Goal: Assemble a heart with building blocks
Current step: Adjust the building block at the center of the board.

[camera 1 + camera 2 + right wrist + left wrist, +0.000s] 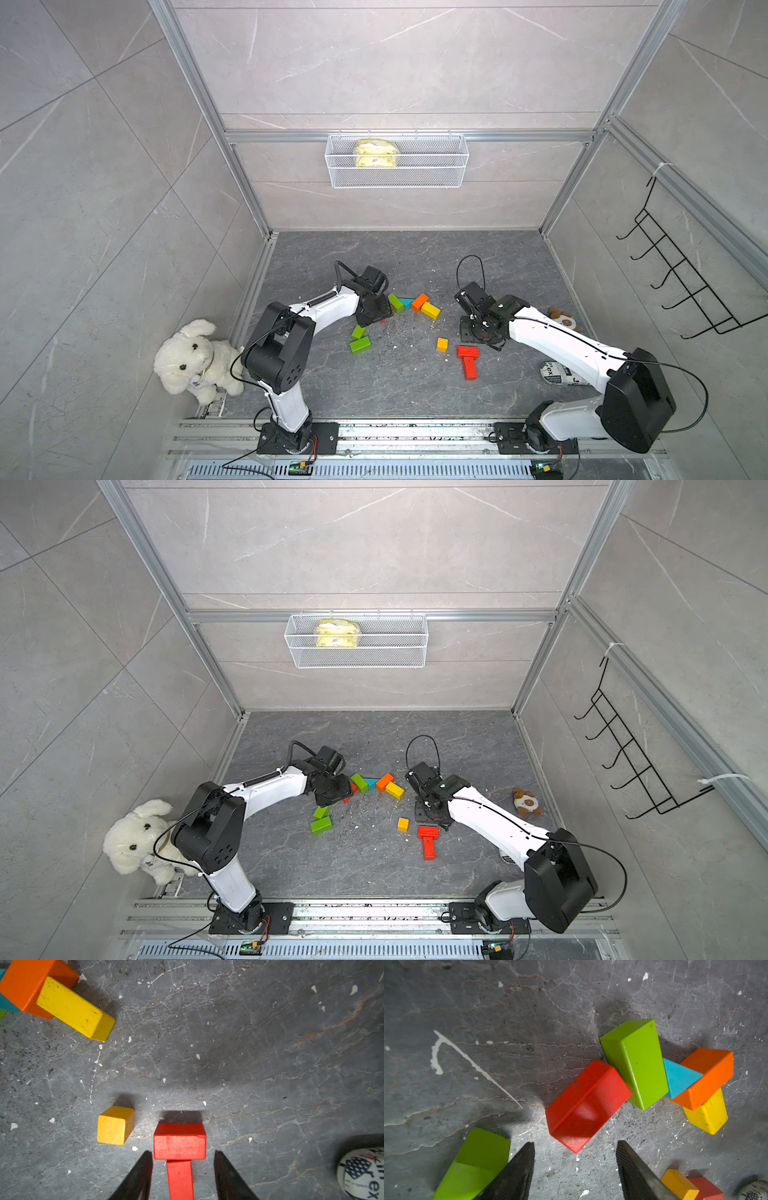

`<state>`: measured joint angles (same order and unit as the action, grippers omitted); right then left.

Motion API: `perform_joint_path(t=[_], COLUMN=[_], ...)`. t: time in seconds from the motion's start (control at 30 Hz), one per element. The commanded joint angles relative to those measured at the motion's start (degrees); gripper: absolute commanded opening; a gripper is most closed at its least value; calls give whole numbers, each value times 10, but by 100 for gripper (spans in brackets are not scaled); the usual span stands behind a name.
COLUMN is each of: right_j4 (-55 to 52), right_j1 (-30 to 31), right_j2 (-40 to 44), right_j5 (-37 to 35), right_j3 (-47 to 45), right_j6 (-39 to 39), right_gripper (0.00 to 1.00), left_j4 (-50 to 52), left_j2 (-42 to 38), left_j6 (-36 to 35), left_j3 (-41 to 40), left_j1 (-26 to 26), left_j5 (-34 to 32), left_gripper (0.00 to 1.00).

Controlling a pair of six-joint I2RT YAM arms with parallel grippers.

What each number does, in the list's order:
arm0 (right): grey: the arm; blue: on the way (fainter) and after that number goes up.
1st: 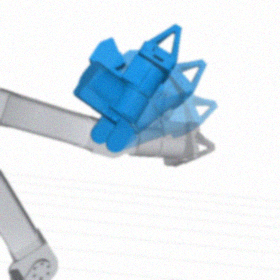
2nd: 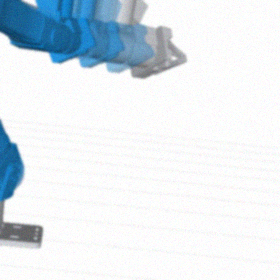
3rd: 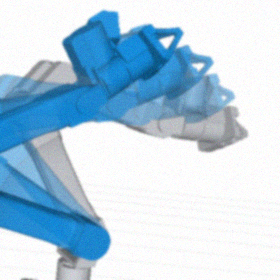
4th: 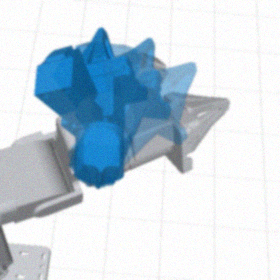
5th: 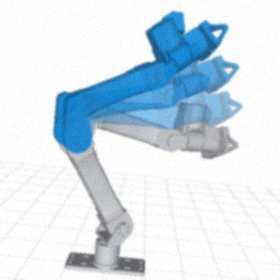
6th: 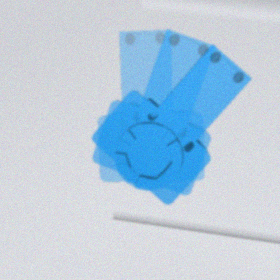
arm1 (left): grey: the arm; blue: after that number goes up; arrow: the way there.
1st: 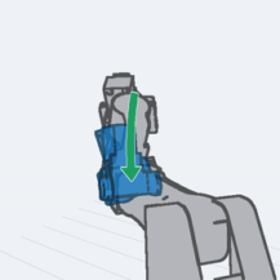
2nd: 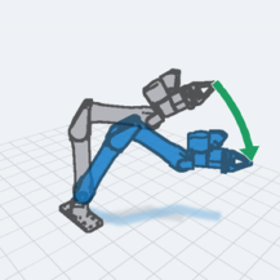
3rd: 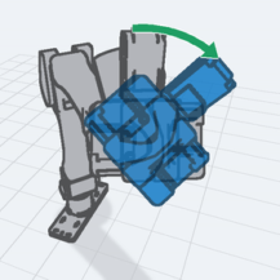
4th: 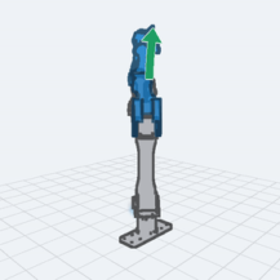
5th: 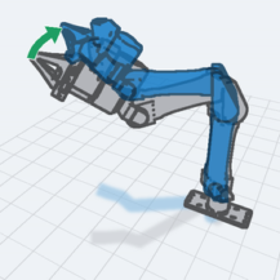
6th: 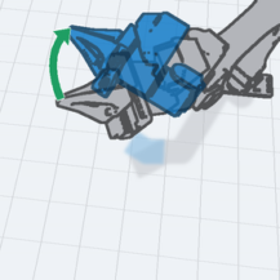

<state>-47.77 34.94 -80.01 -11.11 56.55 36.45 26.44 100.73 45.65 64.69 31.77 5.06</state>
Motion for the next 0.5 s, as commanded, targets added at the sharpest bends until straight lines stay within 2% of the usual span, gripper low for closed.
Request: perform_joint_path(t=[0.0,0.47], right_j4=[-4,-4], right_j1=[-2,-2], right_j2=[11,10], right_j5=[0,3], right_j3=[-2,-5], right_j6=[1,1], right_gripper=[51,52], left_j4=[-17,-32], left_j2=[2,4], left_j6=[3,7], left_j3=[12,17], left_j1=[-5,-13], left_j5=[11,19], left_gripper=[66,66])
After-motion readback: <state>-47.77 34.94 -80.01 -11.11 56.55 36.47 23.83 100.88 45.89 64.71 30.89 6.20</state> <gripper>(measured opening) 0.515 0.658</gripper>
